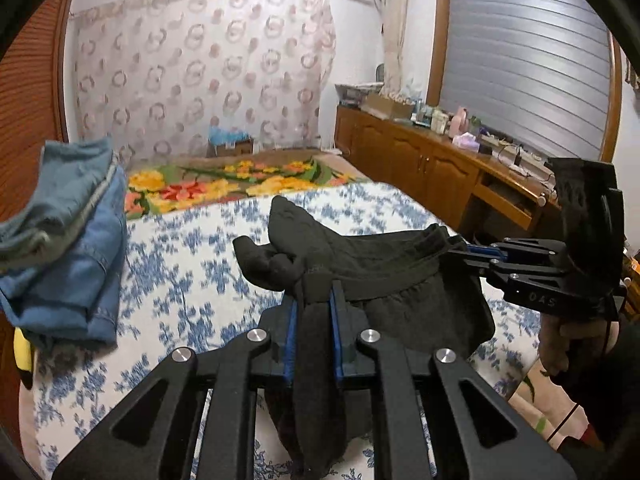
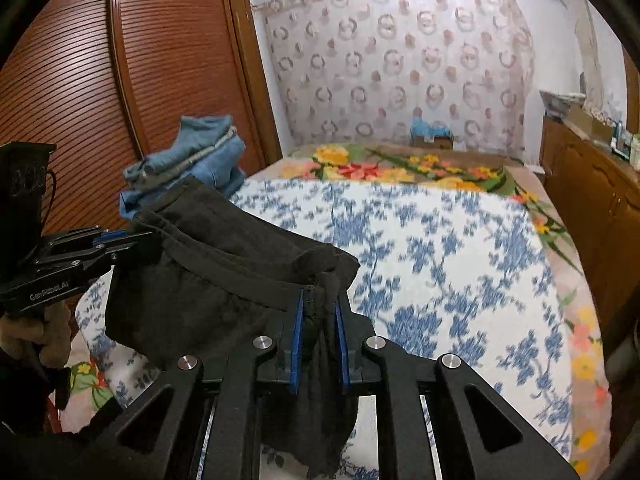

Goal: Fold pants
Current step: 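Lift the black bundle with both grippers and carry it toward the jeans stack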

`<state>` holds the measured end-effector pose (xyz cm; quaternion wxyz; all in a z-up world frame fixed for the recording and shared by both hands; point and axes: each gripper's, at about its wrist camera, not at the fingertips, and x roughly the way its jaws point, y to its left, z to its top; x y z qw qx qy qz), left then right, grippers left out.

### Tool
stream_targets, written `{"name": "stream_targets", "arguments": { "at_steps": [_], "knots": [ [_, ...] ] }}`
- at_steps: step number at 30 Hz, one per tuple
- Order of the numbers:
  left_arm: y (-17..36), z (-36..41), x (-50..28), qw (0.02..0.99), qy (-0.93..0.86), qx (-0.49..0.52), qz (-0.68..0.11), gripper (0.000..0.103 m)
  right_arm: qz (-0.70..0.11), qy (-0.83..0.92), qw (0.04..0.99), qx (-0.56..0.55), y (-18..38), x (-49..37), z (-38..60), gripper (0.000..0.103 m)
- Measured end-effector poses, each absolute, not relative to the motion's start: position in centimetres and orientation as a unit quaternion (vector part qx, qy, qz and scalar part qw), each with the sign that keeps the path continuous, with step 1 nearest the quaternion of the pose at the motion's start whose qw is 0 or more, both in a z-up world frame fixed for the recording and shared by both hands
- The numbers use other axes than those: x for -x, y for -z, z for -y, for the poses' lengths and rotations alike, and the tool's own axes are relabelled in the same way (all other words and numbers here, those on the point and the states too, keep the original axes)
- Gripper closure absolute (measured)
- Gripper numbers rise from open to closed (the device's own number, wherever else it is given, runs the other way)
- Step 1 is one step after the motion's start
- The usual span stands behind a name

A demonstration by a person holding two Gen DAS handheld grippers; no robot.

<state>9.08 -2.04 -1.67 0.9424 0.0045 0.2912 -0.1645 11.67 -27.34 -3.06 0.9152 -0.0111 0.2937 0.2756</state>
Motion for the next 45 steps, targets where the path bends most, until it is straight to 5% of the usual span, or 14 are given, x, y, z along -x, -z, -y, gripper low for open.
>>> {"name": "stream_targets", "arguments": {
  "at_steps": [20,45],
  "knots": [
    [-6.3,0.7,-8.3,0.965,0.152,-0.022,-0.212,0.088,-0.197,-0.286,0.937,0.030,-5.0,-8.5,27.6,0.089],
    [-3.0,-10.1,-12.2,0.973,0.045,0.024,-0.223,0.088,-0.220,-0.398,0.889,0.049,-2.1,-23.6,19.6,0.089]
  ]
}}
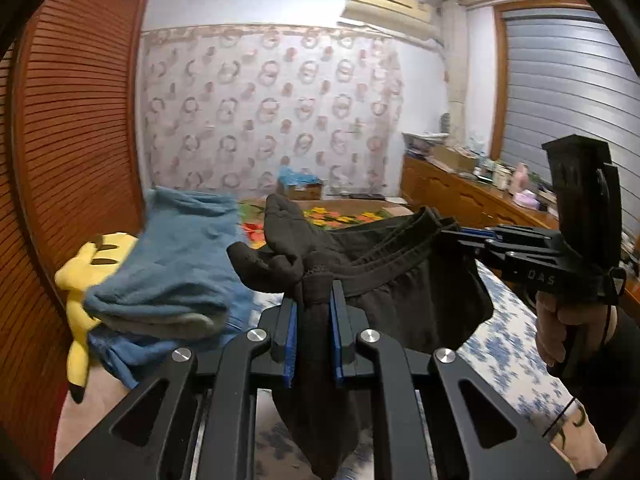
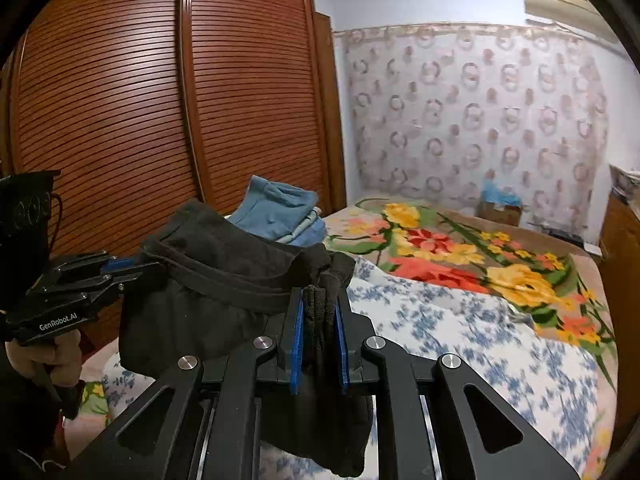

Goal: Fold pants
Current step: 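Lift the black bundle with both grippers and carry it toward the jeans stack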

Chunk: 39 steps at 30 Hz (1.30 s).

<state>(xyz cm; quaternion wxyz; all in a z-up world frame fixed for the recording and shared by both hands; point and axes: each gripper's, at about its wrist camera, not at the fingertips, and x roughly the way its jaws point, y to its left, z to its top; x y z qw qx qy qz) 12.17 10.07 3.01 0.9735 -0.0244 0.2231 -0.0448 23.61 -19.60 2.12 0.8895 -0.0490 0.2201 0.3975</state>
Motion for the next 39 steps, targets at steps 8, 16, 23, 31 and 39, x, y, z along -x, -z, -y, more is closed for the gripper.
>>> {"name": "stream_targets", "arguments": {
  "at_steps": [8,16,23,31,39],
  "knots": [
    [-5.2,-13.8,-14.0,0.984,0.009,0.034,-0.176,0.088,-0.184,-0.413,0.889,0.073,-5.2,-29.9,16.0,0.089],
    [-5.1,-17.7,-16.5,0.984,-0.043,0.052,-0.166,0.088,-0.138,-0.436,0.882,0.116,-6.7,-35.6,10.0,0.089],
    [-2.7,-20.5,-17.2,0.974,-0.091,0.087,-0.186,0.088,-0.144,-0.462,0.865,0.134,-4.3,-38.9,4.3,0.089],
    [-0.7,-21.4,-16.3,0.965,-0.122,0.106,-0.208,0.086,-0.166,-0.503,0.833,0.160,-2.2,-42.3,-0.3,0.089],
    [-0.1,-21.9,-16.3,0.958,-0.121,0.118,-0.231,0.076,-0.199,-0.506,0.832,0.111,-2.9,-45.7,-1.7,0.077]
  ]
}}
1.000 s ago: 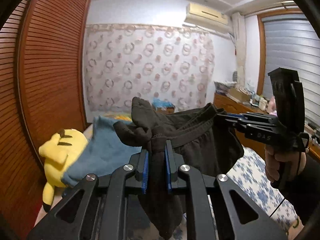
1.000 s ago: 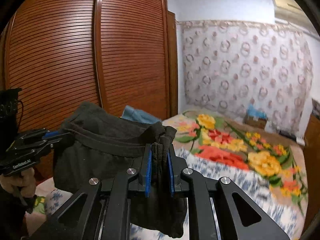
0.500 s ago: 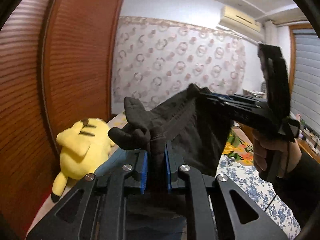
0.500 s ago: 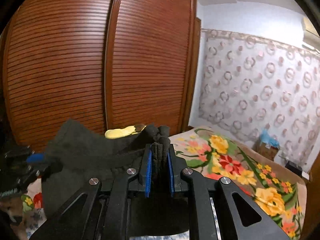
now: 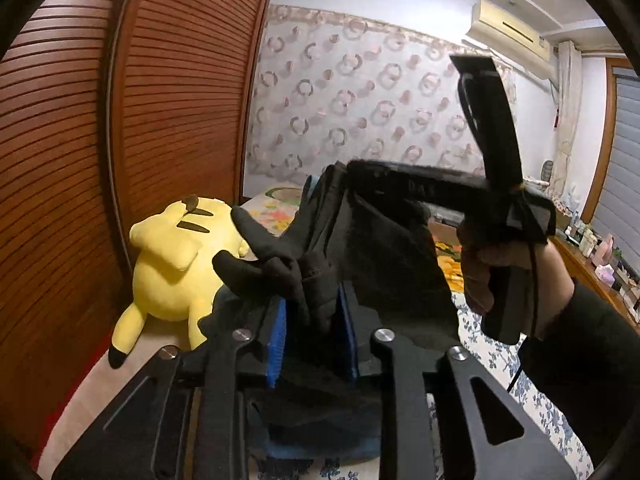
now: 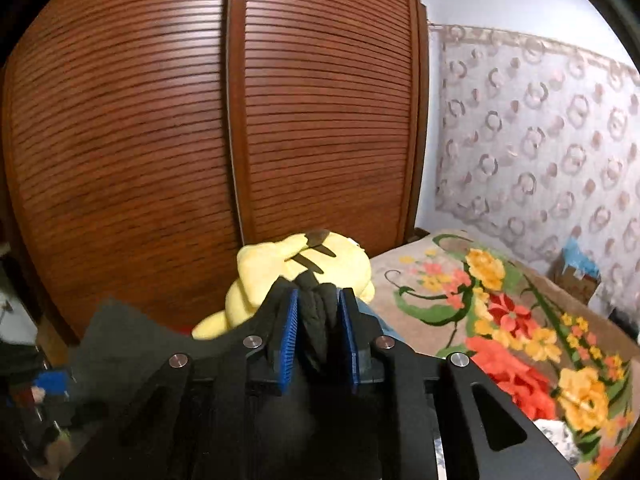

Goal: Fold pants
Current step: 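Lift the black bundle with both grippers and carry it toward the jeans stack, then lower the black bundle onto the folded jeans and open both grippers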

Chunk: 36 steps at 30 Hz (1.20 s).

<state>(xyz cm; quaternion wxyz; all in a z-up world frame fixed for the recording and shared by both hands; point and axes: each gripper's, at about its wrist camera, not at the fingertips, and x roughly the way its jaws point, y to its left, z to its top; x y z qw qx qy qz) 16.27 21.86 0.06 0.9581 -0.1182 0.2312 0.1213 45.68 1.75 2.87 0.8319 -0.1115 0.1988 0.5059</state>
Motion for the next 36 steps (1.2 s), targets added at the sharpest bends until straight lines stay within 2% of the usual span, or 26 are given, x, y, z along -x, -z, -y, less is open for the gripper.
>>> {"name": "stream_targets", "arguments": {
  "at_steps": [3,8,15,24,36],
  "knots": [
    [-0.3,-22.0,-16.2,0.958,-0.130,0.112,-0.229,0.070,-0.191,-0.500,0.838,0.108,-3.3,-45.2,-1.5,0.067],
    [-1.4,-21.9,-15.5,0.964,-0.137,0.094,-0.209,0.049,-0.183,-0.493,0.844,0.103,-3.5,-43.7,0.8,0.067],
    [-1.5,-22.1,-16.2,0.964,-0.136,0.075,-0.217,0.047,-0.191,-0.474,0.851,0.123,-2.0,-42.8,2.6,0.067],
    [1.3,-22.8,-17.6,0.949,-0.149,0.079,-0.267,0.047,-0.235,-0.436,0.859,0.129,-0.1,-45.9,0.1,0.067],
    [0.8,-22.2,-17.6,0.948,-0.154,0.056,-0.272,0.046,-0.246,-0.432,0.864,0.085,-1.1,-45.0,0.2,0.067]
  ]
}}
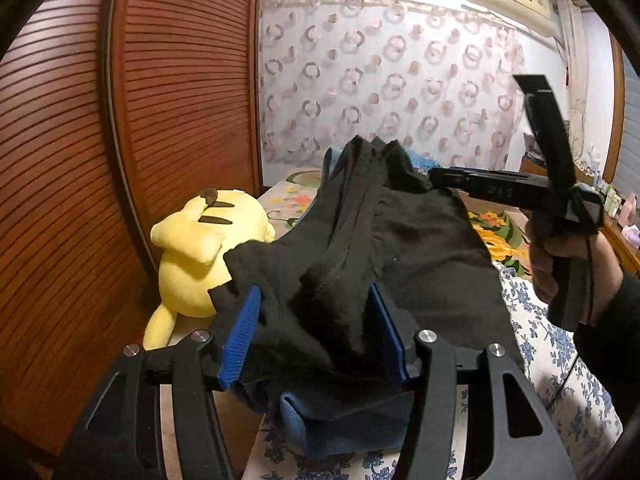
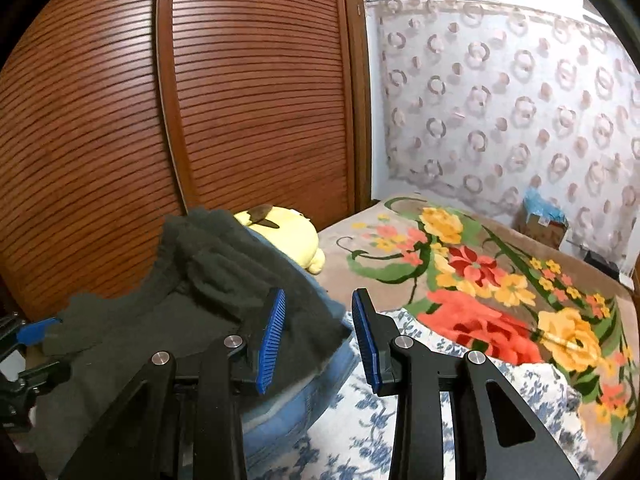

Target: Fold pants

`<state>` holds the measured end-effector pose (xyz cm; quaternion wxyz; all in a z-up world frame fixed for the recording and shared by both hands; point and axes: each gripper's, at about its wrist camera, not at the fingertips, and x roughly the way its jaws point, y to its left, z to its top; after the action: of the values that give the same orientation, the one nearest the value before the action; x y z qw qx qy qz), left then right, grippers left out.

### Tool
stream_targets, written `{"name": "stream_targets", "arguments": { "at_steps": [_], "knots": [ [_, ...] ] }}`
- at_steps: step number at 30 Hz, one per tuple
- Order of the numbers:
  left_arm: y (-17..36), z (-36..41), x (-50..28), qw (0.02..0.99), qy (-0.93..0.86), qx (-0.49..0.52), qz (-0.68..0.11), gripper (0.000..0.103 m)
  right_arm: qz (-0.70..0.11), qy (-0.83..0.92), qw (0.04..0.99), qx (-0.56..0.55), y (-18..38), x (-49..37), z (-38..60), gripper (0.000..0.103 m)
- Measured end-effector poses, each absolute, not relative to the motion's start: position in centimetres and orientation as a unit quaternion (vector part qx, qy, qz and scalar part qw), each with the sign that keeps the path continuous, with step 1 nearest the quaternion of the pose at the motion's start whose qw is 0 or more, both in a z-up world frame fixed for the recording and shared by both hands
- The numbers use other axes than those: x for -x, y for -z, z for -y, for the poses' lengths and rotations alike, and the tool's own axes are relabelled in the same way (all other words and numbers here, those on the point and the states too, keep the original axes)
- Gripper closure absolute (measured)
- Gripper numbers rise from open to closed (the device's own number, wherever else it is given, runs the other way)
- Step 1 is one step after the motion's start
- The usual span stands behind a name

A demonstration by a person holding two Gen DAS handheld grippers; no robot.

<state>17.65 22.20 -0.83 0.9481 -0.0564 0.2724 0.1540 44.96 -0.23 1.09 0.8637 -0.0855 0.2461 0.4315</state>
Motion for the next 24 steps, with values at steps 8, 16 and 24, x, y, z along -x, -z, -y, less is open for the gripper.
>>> {"name": "stream_targets", "arguments": {
  "at_steps": [8,16,24],
  "knots": [
    [-1.3,-19.7,-15.9,0.957,-0.143,0.036,-0.251,0.046,-0.231,-0.423,0.873,0.083,-2.9,-39.4,3.7,0.067],
    [-3.0,-16.7,-13.7,0.967,-0.106,0.032,-0.230,0.033,-0.228,-0.379,0.893,0.082,-4.2,-32.4,8.9,0.063],
    [-4.5,-13.2,-11.9,0.975,-0.062,0.020,-0.213,0.017,-0.219,-0.338,0.913,0.069,-5.5,-25.5,14.1,0.058]
  ]
}}
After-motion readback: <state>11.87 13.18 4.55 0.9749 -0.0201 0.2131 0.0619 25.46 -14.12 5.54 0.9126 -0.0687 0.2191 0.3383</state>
